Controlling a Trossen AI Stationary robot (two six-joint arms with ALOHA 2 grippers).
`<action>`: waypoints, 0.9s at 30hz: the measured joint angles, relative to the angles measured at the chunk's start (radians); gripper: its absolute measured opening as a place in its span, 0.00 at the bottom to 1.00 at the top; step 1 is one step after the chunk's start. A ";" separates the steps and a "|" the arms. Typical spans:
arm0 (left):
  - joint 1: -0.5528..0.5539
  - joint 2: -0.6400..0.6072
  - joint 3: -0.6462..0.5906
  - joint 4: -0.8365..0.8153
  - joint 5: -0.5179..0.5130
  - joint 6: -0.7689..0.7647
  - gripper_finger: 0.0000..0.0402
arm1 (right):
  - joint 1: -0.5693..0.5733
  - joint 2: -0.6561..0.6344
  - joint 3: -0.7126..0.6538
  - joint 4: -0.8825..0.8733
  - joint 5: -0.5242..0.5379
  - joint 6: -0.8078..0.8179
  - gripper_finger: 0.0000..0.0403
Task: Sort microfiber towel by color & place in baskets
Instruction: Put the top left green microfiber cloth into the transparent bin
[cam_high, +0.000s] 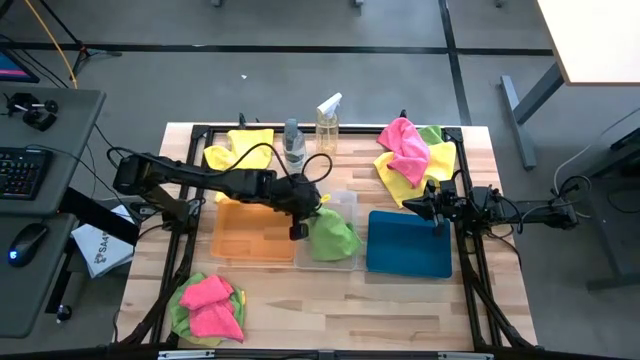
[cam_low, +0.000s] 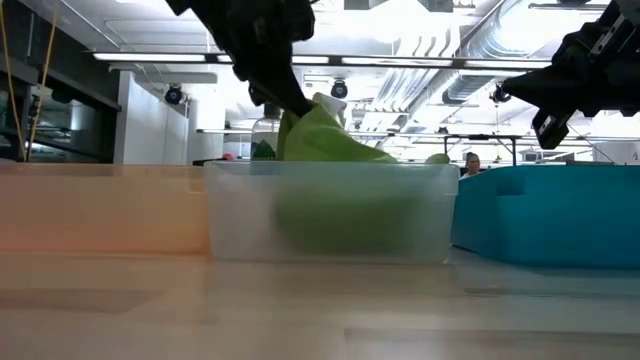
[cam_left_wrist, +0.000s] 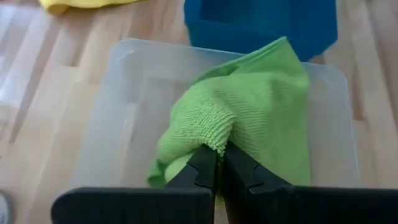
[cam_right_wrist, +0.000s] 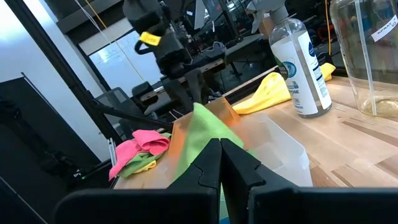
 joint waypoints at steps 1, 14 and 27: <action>0.005 0.003 0.000 0.001 0.042 0.018 0.00 | 0.000 0.000 0.000 0.000 0.000 0.000 0.00; 0.001 0.185 0.000 0.117 0.181 0.071 0.03 | 0.000 0.000 0.000 0.000 0.000 0.000 0.00; 0.032 0.130 0.081 -0.047 0.154 0.079 0.46 | 0.000 0.000 0.000 0.000 0.000 0.000 0.00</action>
